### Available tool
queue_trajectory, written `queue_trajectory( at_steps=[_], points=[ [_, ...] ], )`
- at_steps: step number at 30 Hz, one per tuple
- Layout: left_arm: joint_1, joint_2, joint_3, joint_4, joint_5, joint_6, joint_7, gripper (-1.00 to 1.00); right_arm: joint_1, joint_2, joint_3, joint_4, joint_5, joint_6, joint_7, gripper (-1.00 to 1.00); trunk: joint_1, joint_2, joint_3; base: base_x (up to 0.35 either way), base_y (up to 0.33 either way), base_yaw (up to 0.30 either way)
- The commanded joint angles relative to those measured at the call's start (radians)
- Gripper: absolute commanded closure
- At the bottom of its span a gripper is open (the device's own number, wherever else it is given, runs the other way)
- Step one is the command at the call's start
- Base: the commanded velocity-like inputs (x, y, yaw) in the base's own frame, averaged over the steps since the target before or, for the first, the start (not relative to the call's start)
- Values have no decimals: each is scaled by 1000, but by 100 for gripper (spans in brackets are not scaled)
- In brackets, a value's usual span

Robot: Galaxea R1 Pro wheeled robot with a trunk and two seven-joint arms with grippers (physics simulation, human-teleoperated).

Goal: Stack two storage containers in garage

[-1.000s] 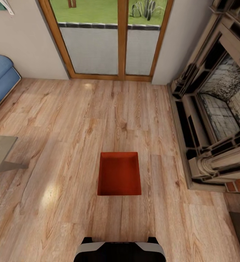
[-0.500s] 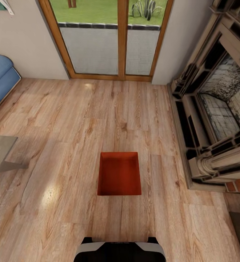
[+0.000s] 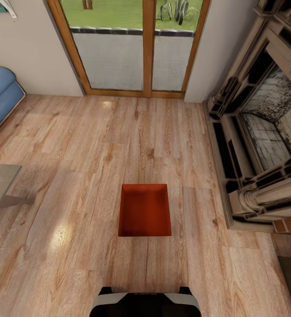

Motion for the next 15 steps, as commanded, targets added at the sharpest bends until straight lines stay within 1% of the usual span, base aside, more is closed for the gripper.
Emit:
queue_trajectory(
  at_steps=[1, 2, 4, 5, 6, 9, 10, 11, 12, 13, 15],
  points=[
    [0, 0, -5, -44, 6, 3, -3, -100, 0, 0, 8, -43, 1, -1, 3, -100, 0, -1, -1, 0, 0, 0],
    [0, 0, -6, -60, 5, 5, -3, -100, 0, 0, 8, -76, 1, 1, 3, -100, 0, -1, -1, 0, 0, 0],
    [0, 1, -7, -109, 4, 9, -2, -100, 0, -1, 7, -111, 1, 5, 3, -100, 0, -1, -1, 0, 0, 0],
    [0, 2, -8, -158, 3, 12, -1, -100, 0, -1, 6, -171, 1, 18, 3, -100, 0, -1, -1, 0, 0, 0],
    [0, 2, -9, -175, 3, 13, -1, -100, 0, -1, 6, -194, 1, 25, 1, -100, 0, -1, -1, 0, 0, 0],
    [0, 4, -9, -293, 3, 16, 1, -100, 0, -2, 3, -337, -1, 81, -18, -100, 0, -1, -1, 0, 0, 0],
    [0, 6, -10, -331, 3, 20, 1, -100, 2, -2, 2, -374, -2, 96, -25, -100, 0, -1, -1, 0, 0, 0],
    [0, 6, -10, -350, 3, 23, 1, -100, 3, -1, 1, -390, -3, 102, -29, -100, 0, -1, -1, 0, 0, 0],
    [-1, 7, -10, -387, 3, 36, 1, -100, 2, -1, 0, -413, -5, 112, -35, -100, 0, -1, -1, 0, 0, 0],
    [-4, 9, -10, -445, 3, 68, 1, -100, -7, -1, -1, -431, -8, 128, -46, -100, 0, -1, -1, 0, 0, 0],
    [-7, 10, -10, -518, 3, 135, 1, -100, -52, 4, -2, -445, -10, 159, -58, -100, 0, -1, -1, 0, 0, 0]
  ],
)
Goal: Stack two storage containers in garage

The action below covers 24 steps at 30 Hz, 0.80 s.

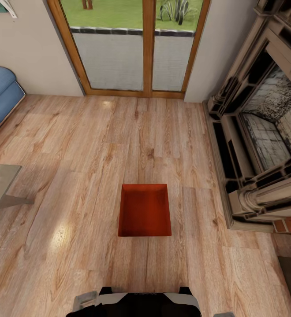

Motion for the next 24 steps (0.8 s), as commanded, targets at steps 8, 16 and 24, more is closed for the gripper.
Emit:
queue_trajectory(
  at_steps=[8, 16, 24],
  points=[
    [-99, -2, -3, -83, 9, 183, -1, -100, -298, 15, 4, -14, -7, 165, -11, -100, 0, -1, -1, 0, 0, 0],
    [-306, -94, -4, -72, 4, 248, -1, -100, -439, 121, -5, 0, -56, 151, -64, -100, 0, -1, -1, 0, 0, 0],
    [-331, -105, -3, -78, -72, 209, 0, -100, -448, 155, -16, 16, -159, 32, -128, -100, 0, -1, -1, 0, 0, 0]
  ],
)
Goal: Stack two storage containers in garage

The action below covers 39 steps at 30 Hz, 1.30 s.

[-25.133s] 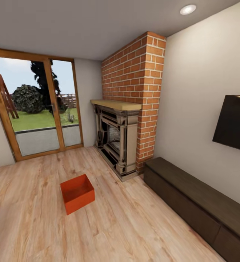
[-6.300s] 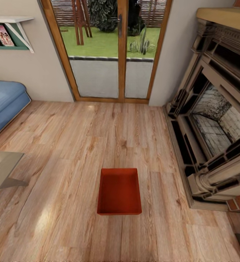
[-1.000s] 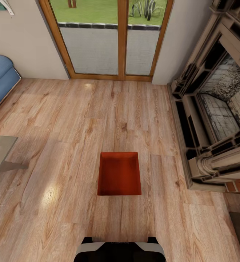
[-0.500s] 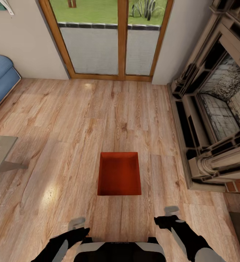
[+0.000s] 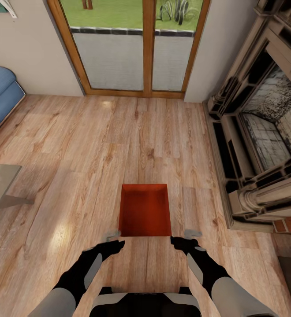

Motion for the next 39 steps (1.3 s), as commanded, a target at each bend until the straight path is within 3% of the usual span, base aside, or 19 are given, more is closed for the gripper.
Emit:
queue_trajectory(
  at_steps=[1, 4, 8, 13, 21, 35, 39],
  points=[
    [0, -2, -1, -11, -10, 1, 0, -100, 0, 1, 7, -2, -10, -3, -7, -100, 0, -1, -1, 0, 0, 0],
    [-1, -8, 0, -46, -69, -4, 18, -100, 0, 2, 13, -3, -9, -21, -11, -100, 0, -1, -1, 0, 0, 0],
    [-1, -9, -2, -51, -100, -6, 77, -100, 0, 1, 22, -2, -5, -60, -13, -100, 0, -1, -1, 0, 0, 0],
    [-1, -10, -2, -48, -104, -15, 89, -100, 0, -1, 25, -1, 3, -69, -10, -100, 0, -1, -1, 0, 0, 0],
    [-1, -10, -2, -59, -105, -48, 93, -100, 0, 1, 21, -3, 72, -65, -10, -100, 0, -1, -1, 0, 0, 0],
    [-1, -8, 1, -60, -102, -86, 96, -100, 0, 1, 18, -7, 81, -60, -10, -100, 0, -1, -1, 209, 0, 0],
    [-1, -8, 0, -62, -102, -86, 122, -100, 0, 1, 16, -3, 81, -65, -11, -100, 0, -1, -1, 128, 0, 0]
  ],
)
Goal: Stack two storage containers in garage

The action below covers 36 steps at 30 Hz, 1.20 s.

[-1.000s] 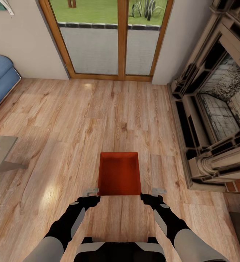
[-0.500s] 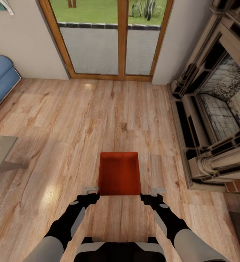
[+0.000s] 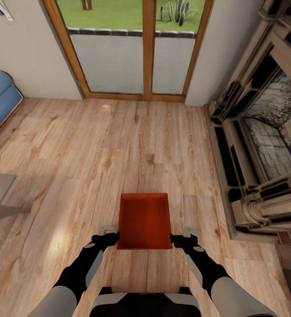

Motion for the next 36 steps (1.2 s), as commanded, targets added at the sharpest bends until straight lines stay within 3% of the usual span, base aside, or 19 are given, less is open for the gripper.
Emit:
queue_trajectory(
  at_steps=[1, 32, 36],
  points=[
    [0, 1, -5, -2, 10, 5, 17, -100, 0, 0, 6, 1, -7, 0, -7, -100, 0, -1, -1, 37, 0, 0],
    [1, -2, -1, -4, 11, 5, 36, -100, 0, 1, 5, 6, -16, 9, -32, -100, 0, -1, -1, 2, 0, 22],
    [0, -13, -2, -6, 10, 6, 71, -100, 0, 0, 5, 6, -16, 11, -31, -100, 0, -1, -1, 0, 0, 0]
  ],
)
